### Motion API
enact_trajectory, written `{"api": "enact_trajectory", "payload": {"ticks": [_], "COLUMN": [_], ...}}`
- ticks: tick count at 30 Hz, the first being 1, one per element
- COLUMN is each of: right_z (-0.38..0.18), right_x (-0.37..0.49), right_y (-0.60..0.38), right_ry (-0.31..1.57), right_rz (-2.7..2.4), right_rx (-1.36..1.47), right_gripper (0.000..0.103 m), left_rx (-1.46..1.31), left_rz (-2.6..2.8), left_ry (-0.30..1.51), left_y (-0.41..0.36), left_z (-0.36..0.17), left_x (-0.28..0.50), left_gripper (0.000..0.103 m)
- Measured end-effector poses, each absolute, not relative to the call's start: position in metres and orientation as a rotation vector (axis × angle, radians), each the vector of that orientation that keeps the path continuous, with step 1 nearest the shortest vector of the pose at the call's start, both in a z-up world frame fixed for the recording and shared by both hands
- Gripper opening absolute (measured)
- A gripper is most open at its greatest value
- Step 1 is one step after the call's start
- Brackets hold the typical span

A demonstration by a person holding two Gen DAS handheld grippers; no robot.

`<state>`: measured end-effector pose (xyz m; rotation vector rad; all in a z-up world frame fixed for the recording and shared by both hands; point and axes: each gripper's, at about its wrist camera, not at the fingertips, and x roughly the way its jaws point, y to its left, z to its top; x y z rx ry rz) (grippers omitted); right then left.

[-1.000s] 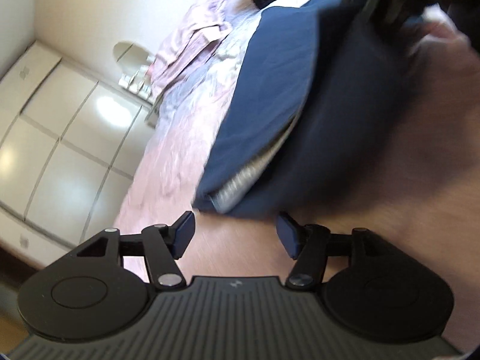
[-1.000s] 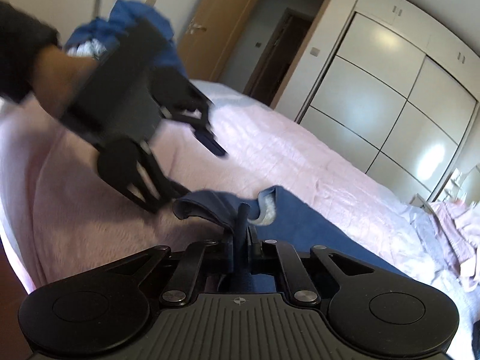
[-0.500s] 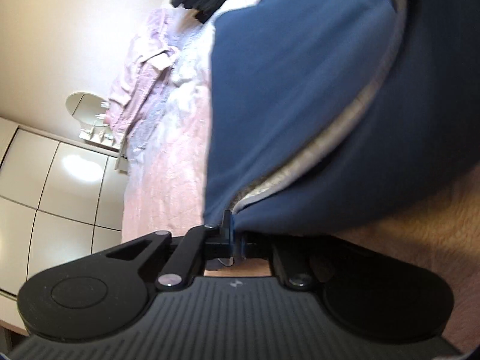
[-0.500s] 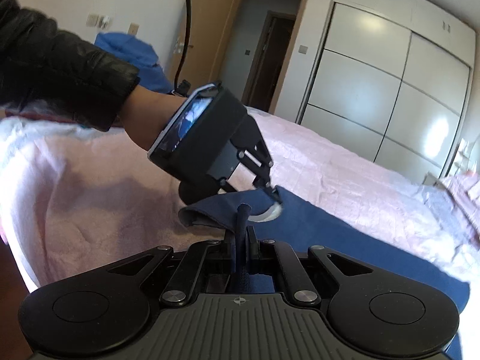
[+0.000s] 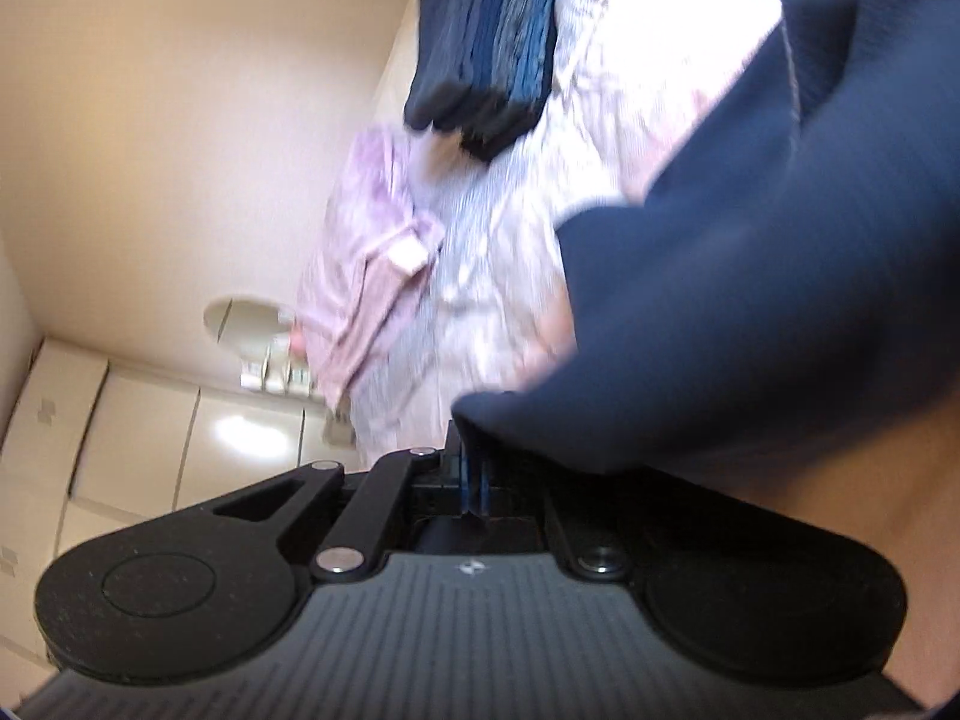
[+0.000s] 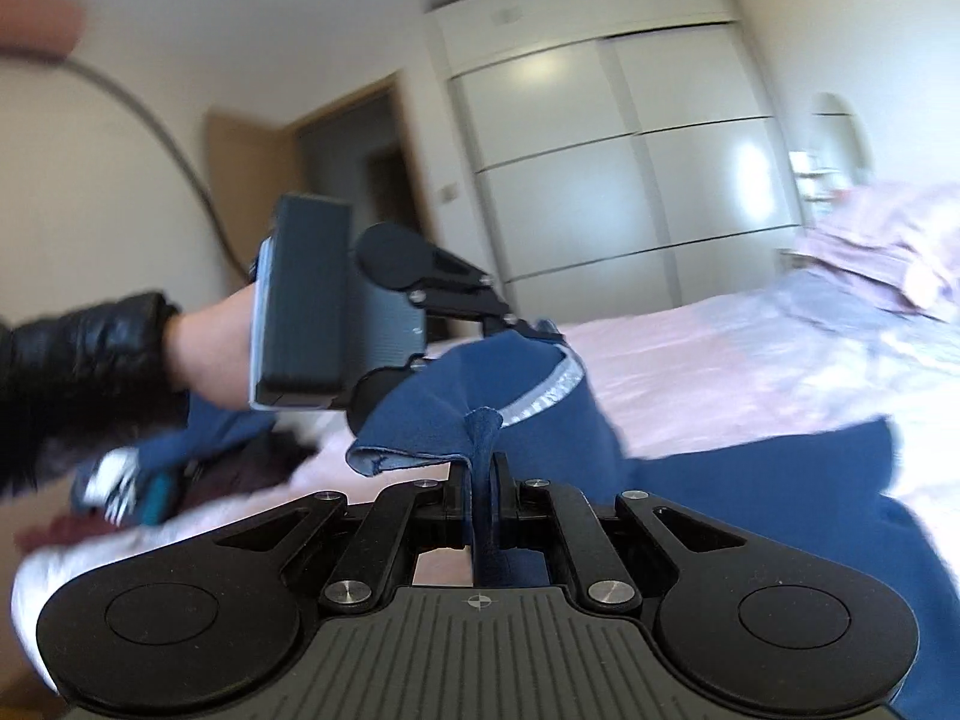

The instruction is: Fold clothes

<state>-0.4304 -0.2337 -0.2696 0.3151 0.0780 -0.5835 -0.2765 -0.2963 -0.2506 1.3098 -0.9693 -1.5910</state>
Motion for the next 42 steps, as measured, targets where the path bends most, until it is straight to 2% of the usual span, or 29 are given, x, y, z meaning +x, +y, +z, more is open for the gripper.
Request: {"api": "enact_trajectory", "payload": {"ticks": [3,7,11,14,15,16,21,35,42], "right_z": [-0.268,-0.296,-0.337,-0.358,-0.36,-0.362,-0.364,-0.336,-0.328], "right_x": [-0.471,-0.522,-0.561,-0.575,-0.579,-0.583,-0.586,-0.603,-0.583], "right_y": [-0.247,-0.265,-0.286,-0.295,-0.294,-0.294,-0.297,-0.261,-0.301], "right_ry": [0.01,0.005,0.032,0.048,0.046,0.043,0.038,0.06,0.092], "right_rz": [-0.647,-0.741,-0.821,-0.835,-0.835,-0.835,-0.864,-1.037,-0.994], "right_rx": [0.388,0.514,0.673,0.763,0.77,0.777,0.792,0.713,0.67], "right_gripper": [0.004,0.004,0.004,0.004,0.004,0.004,0.004,0.005,0.007], "left_rx": [1.319,1.347,1.454,1.448,1.432,1.406,1.246,1.135,1.083], "left_rz": [-1.642,-1.741,-1.785,-1.823,-1.838,-1.86,-1.915,-1.817,-1.855], "left_ry": [-1.022,-1.059,-1.013,-0.942,-0.916,-0.881,-0.659,-0.321,-0.188], "left_y": [-0.324,-0.359,-0.391,-0.4,-0.401,-0.402,-0.407,-0.392,-0.438], "left_z": [-0.256,-0.291,-0.338,-0.345,-0.34,-0.333,-0.288,-0.279,-0.278], "left_x": [-0.323,-0.379,-0.41,-0.41,-0.407,-0.402,-0.365,-0.277,-0.262], "left_gripper": [0.004,0.004,0.01,0.016,0.024,0.027,0.036,0.039,0.038]}}
